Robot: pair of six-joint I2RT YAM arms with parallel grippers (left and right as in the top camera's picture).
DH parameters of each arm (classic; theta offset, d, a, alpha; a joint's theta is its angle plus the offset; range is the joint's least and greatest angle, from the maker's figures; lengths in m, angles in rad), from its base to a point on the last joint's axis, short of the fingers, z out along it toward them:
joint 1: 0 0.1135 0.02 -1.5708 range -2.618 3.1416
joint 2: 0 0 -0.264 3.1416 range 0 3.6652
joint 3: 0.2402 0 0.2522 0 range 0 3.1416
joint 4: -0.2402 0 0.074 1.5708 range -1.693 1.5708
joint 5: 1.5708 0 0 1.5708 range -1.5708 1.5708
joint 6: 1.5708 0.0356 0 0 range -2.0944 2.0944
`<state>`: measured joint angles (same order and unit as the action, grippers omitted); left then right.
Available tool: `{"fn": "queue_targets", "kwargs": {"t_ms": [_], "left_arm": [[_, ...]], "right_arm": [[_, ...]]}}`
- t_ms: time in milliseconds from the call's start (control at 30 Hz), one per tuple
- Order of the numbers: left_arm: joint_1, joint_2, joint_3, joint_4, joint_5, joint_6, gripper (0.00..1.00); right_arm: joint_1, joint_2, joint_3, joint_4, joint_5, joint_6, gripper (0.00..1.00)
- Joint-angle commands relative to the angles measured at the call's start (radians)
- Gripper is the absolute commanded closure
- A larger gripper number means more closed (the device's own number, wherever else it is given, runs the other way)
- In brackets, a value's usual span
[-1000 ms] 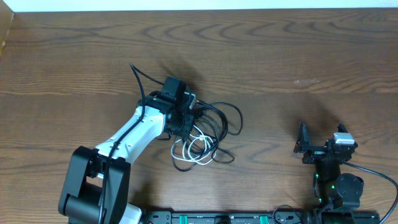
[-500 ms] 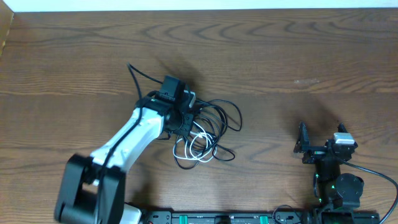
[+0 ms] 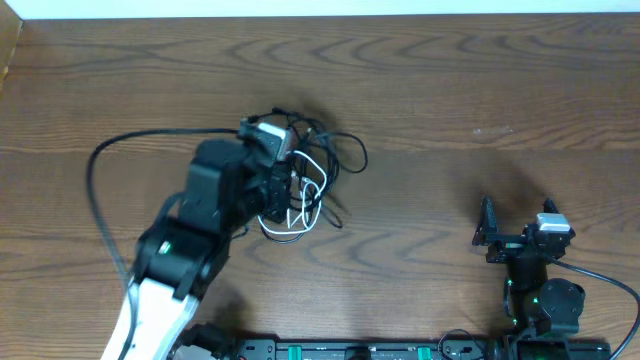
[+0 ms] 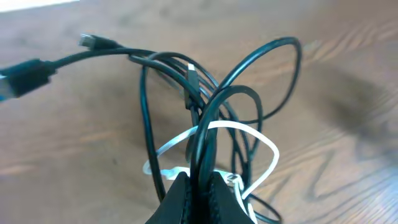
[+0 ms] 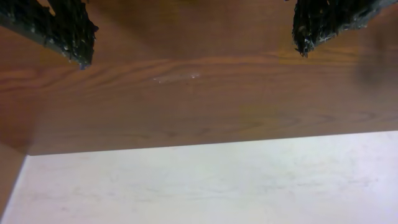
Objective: Untangle cables
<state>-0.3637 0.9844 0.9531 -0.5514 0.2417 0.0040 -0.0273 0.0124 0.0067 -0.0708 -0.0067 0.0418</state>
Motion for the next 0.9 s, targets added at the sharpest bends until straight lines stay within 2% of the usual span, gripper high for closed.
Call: {"fn": "queue_targets", "kwargs": {"t_ms": [0, 167, 567, 633, 767, 867], "left_arm": [[-0.002, -0.098, 0.02, 0.011, 0.013, -0.003, 0.92], [-0.002, -0.15, 0.02, 0.011, 0.018, -0.016, 0.92], [-0.002, -0.116, 0.02, 0.011, 0.22, -0.013, 0.92], [-0.002, -0.113, 0.02, 0.012, 0.288, 0.021, 0.92], [-0.002, -0.104, 0.02, 0.013, 0.451, 0.129, 0.92], [-0.002, -0.097, 0.02, 0.013, 0.477, 0.168, 0.92]], "right_arm": [[0.008, -0.007, -0.001, -0.005, 0.008, 0.006, 0.01], [0.008, -0.007, -0.001, -0.005, 0.008, 0.005, 0.01], [0.008, -0.007, -0.001, 0.002, -0.007, 0.006, 0.01], [0.008, -0.007, -0.001, 0.006, -0.009, 0.014, 0.01], [0.008, -0.007, -0.001, 0.022, -0.119, 0.179, 0.01], [0.008, -0.007, -0.001, 0.062, -0.223, 0.274, 0.01]]}}
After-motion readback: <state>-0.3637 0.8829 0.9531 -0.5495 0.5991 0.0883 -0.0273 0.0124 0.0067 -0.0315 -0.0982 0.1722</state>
